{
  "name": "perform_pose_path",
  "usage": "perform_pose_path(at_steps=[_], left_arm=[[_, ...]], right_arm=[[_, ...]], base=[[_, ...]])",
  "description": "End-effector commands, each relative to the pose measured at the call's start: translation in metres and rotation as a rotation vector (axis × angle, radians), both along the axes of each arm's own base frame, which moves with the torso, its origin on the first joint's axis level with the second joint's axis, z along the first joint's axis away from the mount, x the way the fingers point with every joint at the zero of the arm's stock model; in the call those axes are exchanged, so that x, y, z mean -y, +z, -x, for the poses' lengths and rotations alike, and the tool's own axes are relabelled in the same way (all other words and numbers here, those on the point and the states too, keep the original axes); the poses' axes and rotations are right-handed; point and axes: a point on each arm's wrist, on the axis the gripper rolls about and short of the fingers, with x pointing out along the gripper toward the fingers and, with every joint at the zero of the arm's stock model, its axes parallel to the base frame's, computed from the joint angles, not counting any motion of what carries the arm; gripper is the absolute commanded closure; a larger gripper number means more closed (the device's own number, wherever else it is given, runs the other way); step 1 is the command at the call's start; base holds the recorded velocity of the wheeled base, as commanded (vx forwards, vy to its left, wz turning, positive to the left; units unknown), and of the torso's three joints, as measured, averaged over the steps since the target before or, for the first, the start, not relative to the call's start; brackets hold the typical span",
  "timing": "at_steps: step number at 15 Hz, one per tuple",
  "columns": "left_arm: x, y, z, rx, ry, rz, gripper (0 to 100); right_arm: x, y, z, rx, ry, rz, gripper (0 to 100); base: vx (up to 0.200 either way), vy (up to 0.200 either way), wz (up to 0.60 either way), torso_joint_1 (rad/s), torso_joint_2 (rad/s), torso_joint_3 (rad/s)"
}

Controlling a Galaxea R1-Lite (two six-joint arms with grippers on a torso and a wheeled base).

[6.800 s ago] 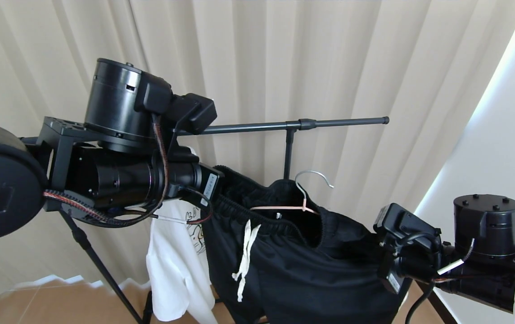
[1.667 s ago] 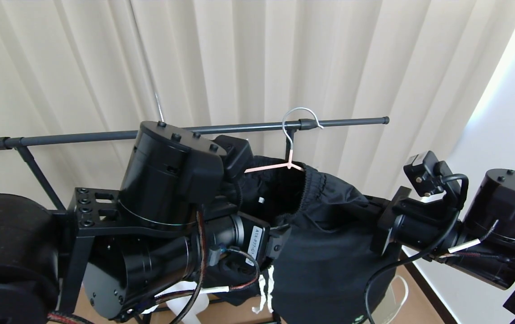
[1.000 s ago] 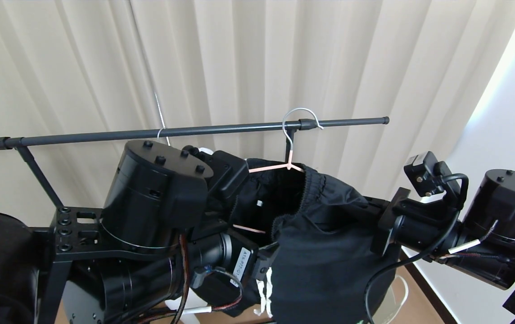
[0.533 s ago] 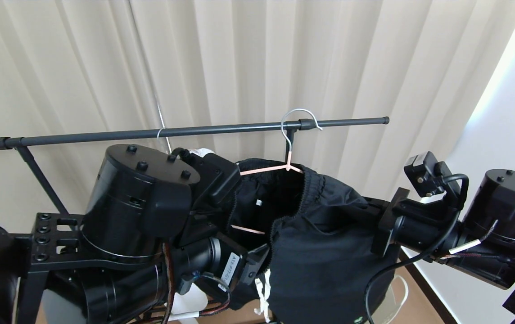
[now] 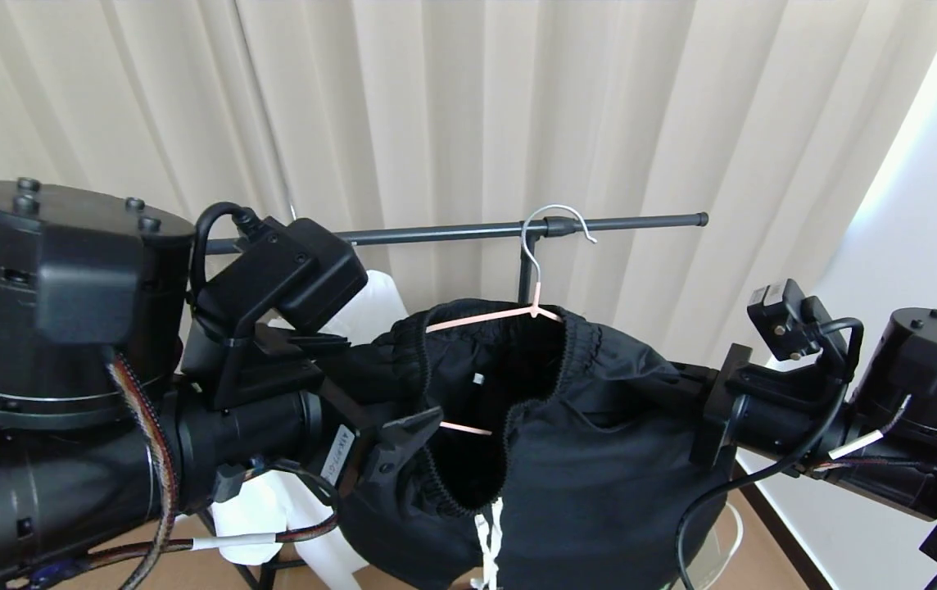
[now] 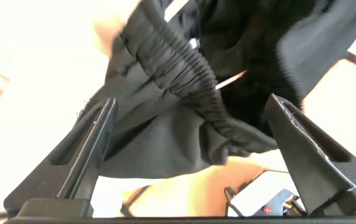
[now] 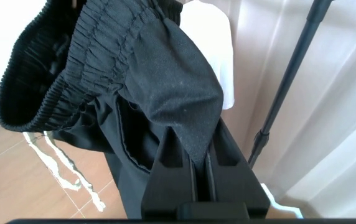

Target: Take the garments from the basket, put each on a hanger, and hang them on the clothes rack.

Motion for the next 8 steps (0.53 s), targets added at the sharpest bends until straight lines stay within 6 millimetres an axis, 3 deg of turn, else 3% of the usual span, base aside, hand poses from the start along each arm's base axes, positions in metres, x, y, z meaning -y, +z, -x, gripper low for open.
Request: perform_pose_path(at_steps=[1, 6, 8], left_arm=[[-0.015, 0.009, -0.007, 0.025, -0.014, 0.017, 0], [-0.041, 0.024, -0.048, -0.025, -0.156, -0.028, 0], [-0.051, 0.032, -0.075, -0.067, -0.283, -0.047, 0]], right_arm=[[0.002, -0.002, 0.000, -0.005, 0.004, 0.002, 100], [0.004, -0.003, 0.001, -0.009, 0.010, 0.003, 100], [0.004, -0.003, 0.002, -0.012, 0.030, 0.003, 100]], base=[[0.000, 0.000, 0.00, 0.000, 0.00, 0.000], [0.000, 0.000, 0.00, 0.000, 0.00, 0.000], [0.000, 0.000, 0.00, 0.000, 0.00, 0.000]])
